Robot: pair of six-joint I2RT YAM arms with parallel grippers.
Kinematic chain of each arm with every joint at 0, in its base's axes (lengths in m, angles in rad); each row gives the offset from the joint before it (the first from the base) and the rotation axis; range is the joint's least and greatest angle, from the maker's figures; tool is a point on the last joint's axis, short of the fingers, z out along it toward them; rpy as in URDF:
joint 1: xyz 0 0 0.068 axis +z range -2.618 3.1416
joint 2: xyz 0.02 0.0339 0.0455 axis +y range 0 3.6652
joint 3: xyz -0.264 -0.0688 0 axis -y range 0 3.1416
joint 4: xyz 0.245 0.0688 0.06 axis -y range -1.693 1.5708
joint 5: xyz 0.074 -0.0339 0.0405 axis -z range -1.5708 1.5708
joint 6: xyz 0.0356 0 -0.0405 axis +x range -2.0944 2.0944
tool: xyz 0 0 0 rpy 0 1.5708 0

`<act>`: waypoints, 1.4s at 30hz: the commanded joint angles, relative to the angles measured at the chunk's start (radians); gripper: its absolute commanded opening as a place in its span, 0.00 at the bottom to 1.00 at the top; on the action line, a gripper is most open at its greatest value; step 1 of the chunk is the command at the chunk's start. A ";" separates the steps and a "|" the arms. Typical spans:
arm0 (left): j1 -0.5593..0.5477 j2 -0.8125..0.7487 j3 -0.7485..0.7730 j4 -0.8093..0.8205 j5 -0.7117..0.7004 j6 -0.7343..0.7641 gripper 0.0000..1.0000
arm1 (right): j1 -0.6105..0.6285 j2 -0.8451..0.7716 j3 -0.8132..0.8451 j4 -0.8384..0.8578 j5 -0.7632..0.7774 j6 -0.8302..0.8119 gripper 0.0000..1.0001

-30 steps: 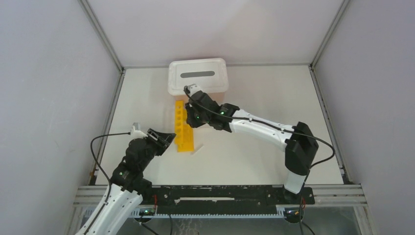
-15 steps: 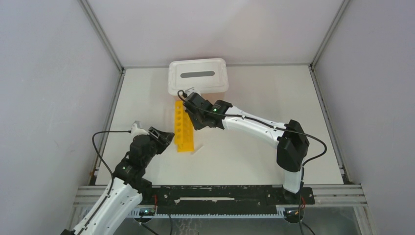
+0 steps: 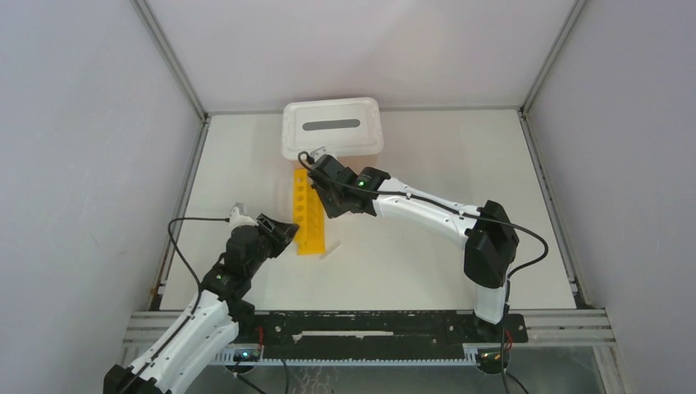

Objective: Organize the chemistry lab equipment
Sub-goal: Insert the test tube into the slot of the test tube rack.

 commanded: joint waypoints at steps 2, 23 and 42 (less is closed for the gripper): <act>0.007 0.054 -0.035 0.105 0.009 0.012 0.50 | -0.001 0.001 0.037 0.016 -0.007 -0.023 0.12; 0.006 0.071 -0.102 0.216 0.063 -0.007 0.07 | 0.014 0.014 0.070 -0.032 0.024 -0.043 0.11; 0.007 -0.081 -0.269 0.204 0.125 -0.025 0.06 | 0.058 -0.001 0.064 -0.043 0.034 -0.053 0.09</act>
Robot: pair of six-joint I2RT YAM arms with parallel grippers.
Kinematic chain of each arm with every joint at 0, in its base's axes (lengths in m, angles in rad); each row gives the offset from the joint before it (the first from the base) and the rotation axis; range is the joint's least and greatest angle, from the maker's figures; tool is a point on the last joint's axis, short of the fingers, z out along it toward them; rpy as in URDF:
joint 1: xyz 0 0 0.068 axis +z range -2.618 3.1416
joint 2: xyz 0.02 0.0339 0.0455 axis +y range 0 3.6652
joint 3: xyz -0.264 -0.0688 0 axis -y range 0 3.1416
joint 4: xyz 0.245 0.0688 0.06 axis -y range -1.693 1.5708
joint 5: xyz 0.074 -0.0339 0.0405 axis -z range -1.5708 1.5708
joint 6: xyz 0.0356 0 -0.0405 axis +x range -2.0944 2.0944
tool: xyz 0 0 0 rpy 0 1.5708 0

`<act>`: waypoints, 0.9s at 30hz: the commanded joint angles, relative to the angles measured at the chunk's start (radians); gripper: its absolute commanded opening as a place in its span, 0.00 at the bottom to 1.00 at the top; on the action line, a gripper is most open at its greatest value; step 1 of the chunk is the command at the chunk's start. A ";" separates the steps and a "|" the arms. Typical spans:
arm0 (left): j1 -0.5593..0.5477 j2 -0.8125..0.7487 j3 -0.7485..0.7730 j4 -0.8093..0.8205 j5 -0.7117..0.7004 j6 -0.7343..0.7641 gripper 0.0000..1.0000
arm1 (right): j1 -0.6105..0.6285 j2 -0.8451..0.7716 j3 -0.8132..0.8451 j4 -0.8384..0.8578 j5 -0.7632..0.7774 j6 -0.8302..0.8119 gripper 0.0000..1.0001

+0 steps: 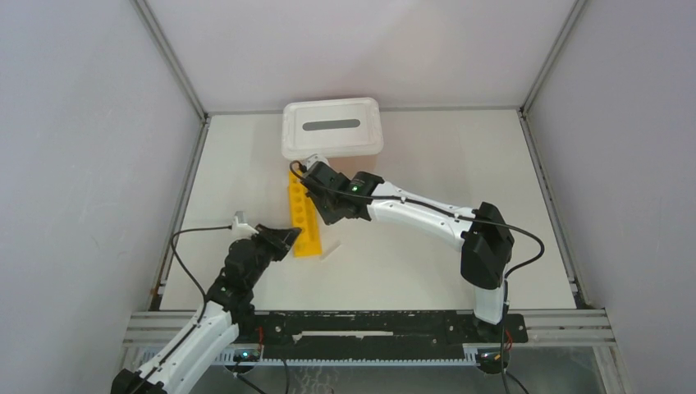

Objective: Organize the chemistry lab equipment
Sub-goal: Insert the test tube into the slot of the test tube rack.

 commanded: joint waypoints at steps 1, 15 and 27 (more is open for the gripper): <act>0.002 -0.032 -0.085 -0.092 0.053 0.026 0.06 | 0.016 -0.022 0.036 -0.001 0.021 -0.023 0.09; 0.001 -0.152 -0.151 -0.147 0.109 0.002 0.06 | 0.033 -0.036 0.038 -0.022 0.043 -0.025 0.08; 0.001 -0.182 -0.193 -0.153 0.133 -0.020 0.06 | 0.057 -0.039 0.045 -0.049 0.061 -0.025 0.08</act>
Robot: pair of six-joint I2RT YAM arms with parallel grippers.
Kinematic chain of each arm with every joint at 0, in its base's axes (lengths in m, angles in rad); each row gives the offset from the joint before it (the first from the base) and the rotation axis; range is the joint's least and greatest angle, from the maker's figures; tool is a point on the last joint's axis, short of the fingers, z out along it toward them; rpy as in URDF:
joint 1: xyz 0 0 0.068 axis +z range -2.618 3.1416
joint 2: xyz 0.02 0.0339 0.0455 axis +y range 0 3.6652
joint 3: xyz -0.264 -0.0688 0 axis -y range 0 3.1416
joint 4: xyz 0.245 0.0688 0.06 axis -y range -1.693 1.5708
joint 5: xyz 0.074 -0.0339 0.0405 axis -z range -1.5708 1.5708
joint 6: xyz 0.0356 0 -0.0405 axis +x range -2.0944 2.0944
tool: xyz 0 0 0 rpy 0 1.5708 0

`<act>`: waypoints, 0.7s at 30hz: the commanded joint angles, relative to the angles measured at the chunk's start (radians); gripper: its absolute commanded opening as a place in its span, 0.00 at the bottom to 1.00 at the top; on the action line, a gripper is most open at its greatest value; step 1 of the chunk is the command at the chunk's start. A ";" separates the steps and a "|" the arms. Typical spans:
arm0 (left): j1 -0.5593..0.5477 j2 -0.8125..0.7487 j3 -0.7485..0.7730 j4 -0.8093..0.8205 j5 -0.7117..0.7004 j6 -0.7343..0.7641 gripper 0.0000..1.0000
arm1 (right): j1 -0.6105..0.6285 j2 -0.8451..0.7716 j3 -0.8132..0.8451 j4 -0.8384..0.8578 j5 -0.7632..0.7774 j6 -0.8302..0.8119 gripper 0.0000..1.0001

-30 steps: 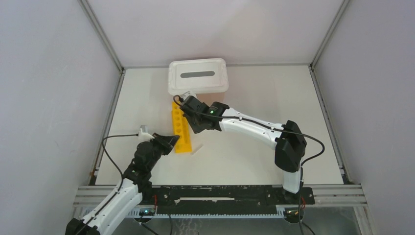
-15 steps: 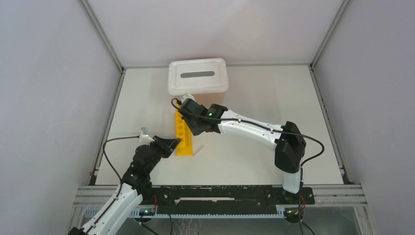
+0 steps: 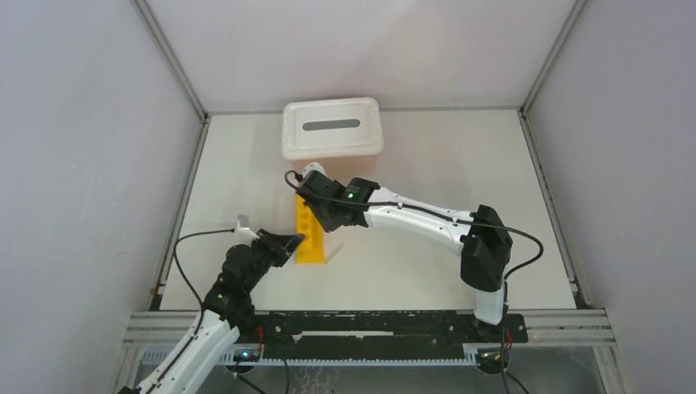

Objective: Organize the chemistry lab equipment
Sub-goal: Insert the test tube into the slot of the test tube rack.

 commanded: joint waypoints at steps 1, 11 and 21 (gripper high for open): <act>0.000 -0.006 -0.169 -0.022 0.035 0.005 0.06 | 0.014 -0.041 0.047 -0.012 0.025 -0.018 0.08; -0.001 0.016 -0.168 -0.046 0.067 -0.020 0.07 | 0.025 -0.034 0.070 -0.037 0.030 -0.016 0.07; -0.009 0.047 -0.168 -0.050 0.085 -0.034 0.13 | 0.026 -0.022 0.079 -0.041 0.026 -0.018 0.07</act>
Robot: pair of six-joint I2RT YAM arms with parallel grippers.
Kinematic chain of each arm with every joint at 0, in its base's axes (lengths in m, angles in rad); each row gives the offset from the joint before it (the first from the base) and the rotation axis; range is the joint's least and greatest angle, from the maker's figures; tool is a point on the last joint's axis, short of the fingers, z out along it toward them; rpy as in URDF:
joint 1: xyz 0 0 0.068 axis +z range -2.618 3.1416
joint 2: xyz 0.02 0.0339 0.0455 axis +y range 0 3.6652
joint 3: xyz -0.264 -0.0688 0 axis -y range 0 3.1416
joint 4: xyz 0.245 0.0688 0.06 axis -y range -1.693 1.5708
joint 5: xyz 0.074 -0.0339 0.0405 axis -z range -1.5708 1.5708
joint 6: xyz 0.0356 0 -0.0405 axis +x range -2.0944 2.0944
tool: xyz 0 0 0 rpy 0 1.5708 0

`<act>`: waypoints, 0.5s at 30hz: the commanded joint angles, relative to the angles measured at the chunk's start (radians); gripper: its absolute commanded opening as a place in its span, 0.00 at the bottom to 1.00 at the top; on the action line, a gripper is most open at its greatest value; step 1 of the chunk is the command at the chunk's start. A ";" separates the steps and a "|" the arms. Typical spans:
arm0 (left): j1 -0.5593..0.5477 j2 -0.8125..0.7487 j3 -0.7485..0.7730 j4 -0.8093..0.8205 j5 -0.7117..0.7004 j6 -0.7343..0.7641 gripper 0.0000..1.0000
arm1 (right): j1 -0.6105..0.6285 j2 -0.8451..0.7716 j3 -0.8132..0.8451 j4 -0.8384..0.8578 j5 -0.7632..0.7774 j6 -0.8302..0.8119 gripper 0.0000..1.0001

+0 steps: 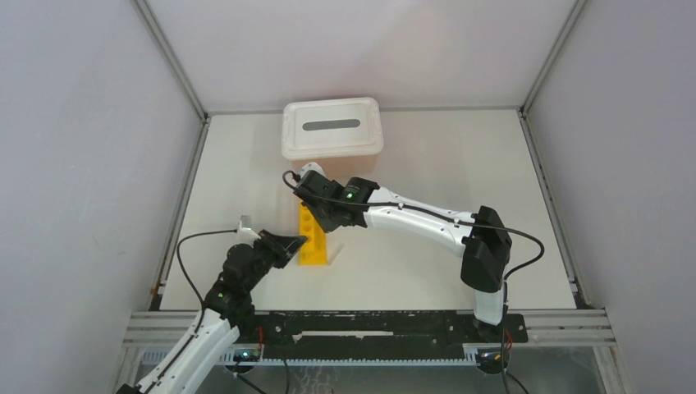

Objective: Organize the chemistry lab equipment
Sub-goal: Insert the test tube into the slot of the test tube rack.

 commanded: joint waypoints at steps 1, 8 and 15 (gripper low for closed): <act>-0.008 0.031 -0.169 -0.049 0.041 0.010 0.13 | 0.008 -0.019 0.046 0.000 0.013 -0.018 0.07; -0.008 0.010 -0.169 -0.049 0.041 0.003 0.13 | 0.009 -0.005 0.055 -0.001 -0.010 -0.017 0.06; -0.008 0.007 -0.167 -0.049 0.042 0.004 0.13 | 0.009 0.012 0.068 -0.005 -0.041 -0.019 0.06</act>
